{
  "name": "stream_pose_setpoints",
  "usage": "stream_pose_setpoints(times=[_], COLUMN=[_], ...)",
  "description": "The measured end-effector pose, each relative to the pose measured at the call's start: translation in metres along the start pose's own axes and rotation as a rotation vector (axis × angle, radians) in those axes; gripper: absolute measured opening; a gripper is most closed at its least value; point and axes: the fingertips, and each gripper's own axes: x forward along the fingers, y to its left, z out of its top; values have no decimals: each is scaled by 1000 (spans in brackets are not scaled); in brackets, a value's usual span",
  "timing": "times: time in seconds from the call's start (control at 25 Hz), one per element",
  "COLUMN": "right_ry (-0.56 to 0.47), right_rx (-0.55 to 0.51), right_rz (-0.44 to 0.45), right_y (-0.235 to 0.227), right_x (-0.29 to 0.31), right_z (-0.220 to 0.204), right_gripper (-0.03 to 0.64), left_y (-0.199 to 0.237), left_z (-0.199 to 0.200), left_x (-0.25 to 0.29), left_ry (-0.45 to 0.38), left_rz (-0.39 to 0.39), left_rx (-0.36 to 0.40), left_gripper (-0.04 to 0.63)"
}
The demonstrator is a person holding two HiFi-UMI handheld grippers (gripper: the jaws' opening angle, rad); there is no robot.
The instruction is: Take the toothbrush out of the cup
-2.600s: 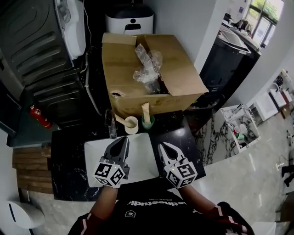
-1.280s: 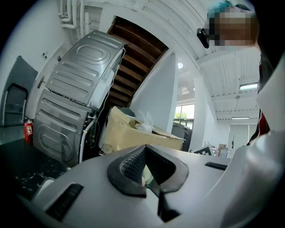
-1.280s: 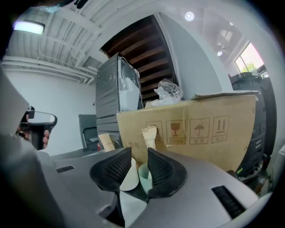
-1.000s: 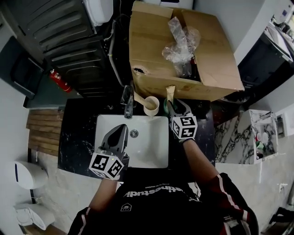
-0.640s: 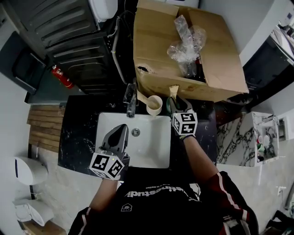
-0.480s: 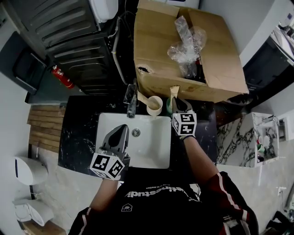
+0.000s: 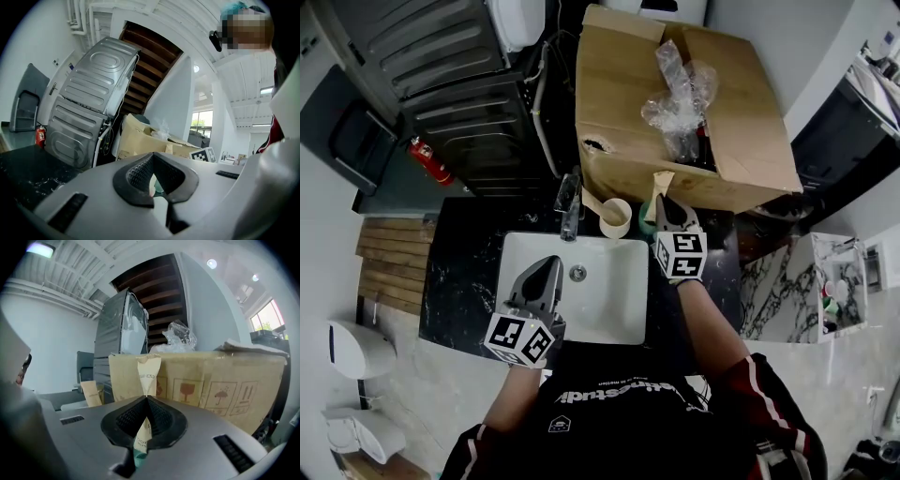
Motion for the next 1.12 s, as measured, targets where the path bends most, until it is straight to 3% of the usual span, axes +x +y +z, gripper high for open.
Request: stream_pose_setpoints(times=[0.28,0.72,1.12], right_ry=[-99,-113,-100], right_rx=[-44,24,112], right_rz=[-3,-18,-27], right_y=[-1,13,46], right_x=[-19,-93,-193], right_z=[62,64,44], right_gripper=[36,36,35], left_y=[-17,-32,-61], left_z=[4,7,3], left_x=[-2,-6,20], left_ry=[-14,-21,-4], left_rz=[-32,-85,-196], left_rx=[-4,0,-2], left_gripper=[13,14,14])
